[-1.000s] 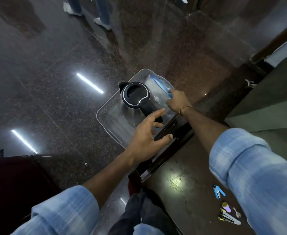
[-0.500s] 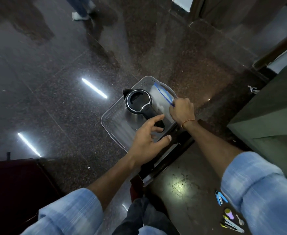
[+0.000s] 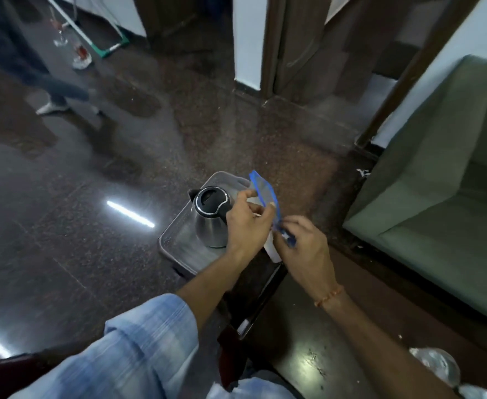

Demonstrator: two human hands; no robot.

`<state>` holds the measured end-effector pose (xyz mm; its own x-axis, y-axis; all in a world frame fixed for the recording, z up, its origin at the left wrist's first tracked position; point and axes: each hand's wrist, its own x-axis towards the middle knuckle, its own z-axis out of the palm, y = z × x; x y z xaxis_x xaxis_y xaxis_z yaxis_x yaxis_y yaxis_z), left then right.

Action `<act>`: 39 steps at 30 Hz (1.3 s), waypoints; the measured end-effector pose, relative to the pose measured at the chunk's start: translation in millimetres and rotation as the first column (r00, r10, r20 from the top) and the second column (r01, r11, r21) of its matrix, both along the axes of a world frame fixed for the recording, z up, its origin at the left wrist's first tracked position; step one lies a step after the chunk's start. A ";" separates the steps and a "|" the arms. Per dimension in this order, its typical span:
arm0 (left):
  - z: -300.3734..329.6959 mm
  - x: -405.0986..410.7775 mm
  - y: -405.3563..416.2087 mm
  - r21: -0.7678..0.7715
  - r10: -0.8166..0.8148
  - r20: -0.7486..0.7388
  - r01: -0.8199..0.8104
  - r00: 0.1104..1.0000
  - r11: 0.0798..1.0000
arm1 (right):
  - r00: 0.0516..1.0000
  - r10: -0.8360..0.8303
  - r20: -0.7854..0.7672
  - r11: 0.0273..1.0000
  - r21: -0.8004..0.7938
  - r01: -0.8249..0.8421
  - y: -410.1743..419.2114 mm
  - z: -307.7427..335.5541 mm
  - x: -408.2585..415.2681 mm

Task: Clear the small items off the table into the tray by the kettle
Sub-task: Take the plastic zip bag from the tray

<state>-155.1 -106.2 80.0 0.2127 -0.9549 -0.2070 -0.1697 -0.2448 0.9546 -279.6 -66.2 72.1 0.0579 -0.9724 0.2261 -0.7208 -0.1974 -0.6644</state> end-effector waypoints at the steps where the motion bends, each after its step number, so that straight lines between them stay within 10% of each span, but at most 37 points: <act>1: 4.0 -1.9 4.7 -0.020 -0.023 0.017 0.023 1.000 1.000 | 1.000 -0.018 0.007 1.000 0.006 0.018 10.9 8.7 -1.5; 11: 31.0 -40.8 59.2 -0.214 -0.349 0.249 0.402 0.904 0.890 | 0.897 -0.442 -0.004 0.888 0.142 0.438 99.7 64.5 -66.0; 18: 51.4 -107.7 111.5 -0.319 -0.548 0.323 0.634 0.771 0.704 | 0.815 -0.578 0.035 0.807 -0.127 0.577 173.4 93.0 -88.7; 25: 52.1 -179.7 192.3 -0.293 -0.707 0.286 0.761 0.647 0.578 | 0.495 -0.755 0.430 0.655 0.533 0.536 219.6 67.0 -142.3; 32: 44.0 -238.9 269.8 -0.275 -0.754 0.370 0.839 0.543 0.470 | 0.238 -0.711 0.662 0.702 0.647 0.299 292.1 33.1 -200.5; 39: 37.4 -287.8 343.0 -0.205 -0.750 0.457 0.877 0.478 0.434 | 0.436 -0.773 0.461 0.625 0.672 0.397 350.3 8.1 -262.3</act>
<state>-442.8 236.8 117.4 -0.7271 -0.6770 0.1141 -0.3381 0.4978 0.7987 -541.9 284.1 80.2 -0.5433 -0.6777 -0.4955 0.1435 0.5066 -0.8502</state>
